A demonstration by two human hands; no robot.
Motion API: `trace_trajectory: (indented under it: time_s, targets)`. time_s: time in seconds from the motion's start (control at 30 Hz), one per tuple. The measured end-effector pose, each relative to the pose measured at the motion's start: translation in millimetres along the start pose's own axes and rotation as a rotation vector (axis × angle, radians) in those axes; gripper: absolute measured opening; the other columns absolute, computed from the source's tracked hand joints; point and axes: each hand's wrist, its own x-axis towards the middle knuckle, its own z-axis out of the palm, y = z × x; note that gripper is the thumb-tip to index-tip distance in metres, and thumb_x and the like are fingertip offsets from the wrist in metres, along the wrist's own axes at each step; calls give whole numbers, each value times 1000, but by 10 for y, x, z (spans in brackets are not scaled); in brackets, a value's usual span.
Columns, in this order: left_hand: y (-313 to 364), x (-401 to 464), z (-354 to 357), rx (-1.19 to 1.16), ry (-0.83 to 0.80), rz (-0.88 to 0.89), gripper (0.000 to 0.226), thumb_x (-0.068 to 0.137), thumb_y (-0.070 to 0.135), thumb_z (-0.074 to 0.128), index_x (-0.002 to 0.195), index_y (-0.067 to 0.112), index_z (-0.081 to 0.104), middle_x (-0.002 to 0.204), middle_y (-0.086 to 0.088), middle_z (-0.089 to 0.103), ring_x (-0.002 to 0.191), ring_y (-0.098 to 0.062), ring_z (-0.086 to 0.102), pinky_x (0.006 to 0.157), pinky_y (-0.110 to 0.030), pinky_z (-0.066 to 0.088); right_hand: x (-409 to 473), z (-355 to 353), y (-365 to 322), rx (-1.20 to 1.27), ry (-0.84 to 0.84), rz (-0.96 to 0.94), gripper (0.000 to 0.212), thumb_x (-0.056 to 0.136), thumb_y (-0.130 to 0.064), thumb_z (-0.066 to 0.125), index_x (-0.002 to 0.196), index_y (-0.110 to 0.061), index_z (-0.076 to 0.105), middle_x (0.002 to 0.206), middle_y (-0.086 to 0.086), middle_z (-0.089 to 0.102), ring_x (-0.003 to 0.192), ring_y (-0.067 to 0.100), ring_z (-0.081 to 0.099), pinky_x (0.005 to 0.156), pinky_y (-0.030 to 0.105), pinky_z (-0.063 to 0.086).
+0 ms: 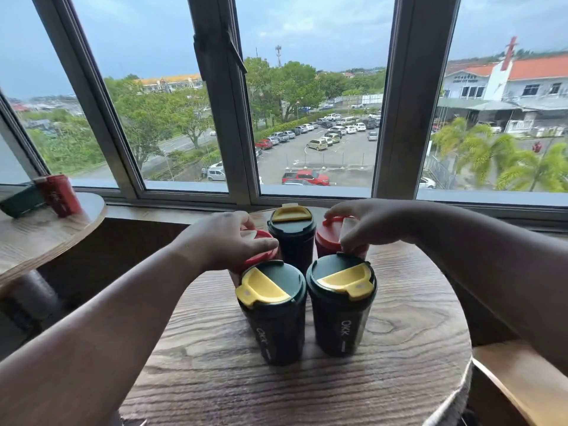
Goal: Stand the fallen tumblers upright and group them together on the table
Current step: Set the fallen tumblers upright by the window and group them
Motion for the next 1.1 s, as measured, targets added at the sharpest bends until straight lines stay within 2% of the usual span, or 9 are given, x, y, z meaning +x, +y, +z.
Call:
trace_trajectory:
  time_s: [0.2,0.3,0.37,0.43,0.57,0.67,0.8,0.97,1.1]
  targets:
    - [-96,-25,-13,-140,-41,65,76,68,76,69,129,31,59,120,5,64,102,-15,59,86,-31,47,19,-72,128,38,-1,-4,95,56,-24,82,142,-28,42,144,4,44,124,23,49,109,41,42]
    - [-94,-16,-32,-207,-12,86,82,61,79,64,128,32,59,118,9,64,104,-13,60,86,-32,48,35,-53,117,-56,137,37,95,64,-52,81,142,-16,42,142,7,47,122,23,50,106,37,41]
    - [-80,14,-48,-246,-3,103,71,70,69,73,128,32,59,118,10,63,105,-14,61,88,-35,52,33,-21,94,-139,214,75,85,65,-61,79,129,-11,53,126,6,58,107,21,57,91,33,49]
    - [-50,40,-62,-242,-31,117,66,73,61,77,128,31,59,117,10,64,105,-13,61,86,-33,52,22,-1,64,-118,183,98,66,66,-56,81,110,-11,61,108,7,65,91,18,60,74,28,51]
    - [-10,62,-65,-181,-50,125,57,74,54,80,122,30,64,110,10,63,102,-12,59,78,-26,44,17,-28,38,-70,139,76,46,73,-36,83,107,-17,59,102,2,63,92,14,61,84,28,52]
    - [-18,64,-66,-161,-35,128,49,72,54,81,113,31,68,109,11,65,102,-11,59,80,-26,42,40,-48,48,-87,118,53,55,77,-30,80,125,-17,56,112,2,58,91,8,56,79,20,47]
    - [-6,43,-47,-137,4,131,39,69,56,82,99,32,72,101,13,69,96,-7,62,79,-26,48,51,-82,67,-114,76,17,71,77,-27,79,140,-24,46,129,0,51,112,15,51,82,22,43]
    - [11,39,-50,-106,25,138,40,67,61,80,95,33,74,91,17,68,90,-4,62,74,-24,50,81,-94,73,-29,-46,-29,74,77,-7,72,142,-27,43,138,2,45,111,14,55,86,21,46]
    - [24,94,-85,-74,-16,160,42,70,63,78,96,30,73,90,16,68,89,-5,62,72,-23,48,97,-112,72,-5,-93,-50,86,57,-19,68,138,-34,44,144,2,39,122,20,51,101,34,48]
